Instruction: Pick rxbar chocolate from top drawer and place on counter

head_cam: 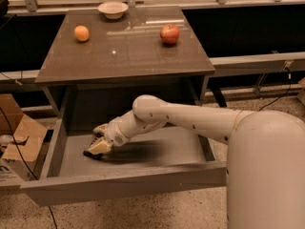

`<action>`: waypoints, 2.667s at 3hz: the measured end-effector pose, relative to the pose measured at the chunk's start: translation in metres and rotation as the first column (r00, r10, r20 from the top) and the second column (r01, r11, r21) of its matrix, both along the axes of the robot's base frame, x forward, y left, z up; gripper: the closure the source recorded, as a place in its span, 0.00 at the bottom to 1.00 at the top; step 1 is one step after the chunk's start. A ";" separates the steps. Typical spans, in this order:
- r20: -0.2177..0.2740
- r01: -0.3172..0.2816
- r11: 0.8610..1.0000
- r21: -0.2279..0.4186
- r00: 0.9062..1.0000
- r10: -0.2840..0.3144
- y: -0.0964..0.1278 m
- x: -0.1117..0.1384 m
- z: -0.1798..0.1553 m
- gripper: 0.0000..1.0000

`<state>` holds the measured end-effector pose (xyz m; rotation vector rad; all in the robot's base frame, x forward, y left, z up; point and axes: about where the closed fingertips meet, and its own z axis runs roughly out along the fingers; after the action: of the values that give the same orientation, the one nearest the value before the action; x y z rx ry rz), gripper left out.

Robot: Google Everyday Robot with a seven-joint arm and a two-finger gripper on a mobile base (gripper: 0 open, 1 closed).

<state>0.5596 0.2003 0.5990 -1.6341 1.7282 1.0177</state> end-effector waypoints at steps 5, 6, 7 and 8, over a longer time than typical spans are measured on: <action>0.293 -0.006 0.986 0.166 0.955 -0.044 0.019 -0.001 0.141 0.59; 0.263 -0.100 0.990 0.098 0.962 0.071 0.025 -0.007 0.114 0.37; 0.216 -0.202 0.979 0.039 0.958 0.189 0.026 -0.026 0.083 0.12; 0.170 -0.258 0.966 -0.022 0.951 0.257 0.024 -0.042 0.053 0.00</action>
Offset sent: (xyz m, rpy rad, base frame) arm 0.0003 0.0050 0.1816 0.2403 -0.3876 -0.1012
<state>0.5171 0.2240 0.6523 -1.9237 1.4283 0.9602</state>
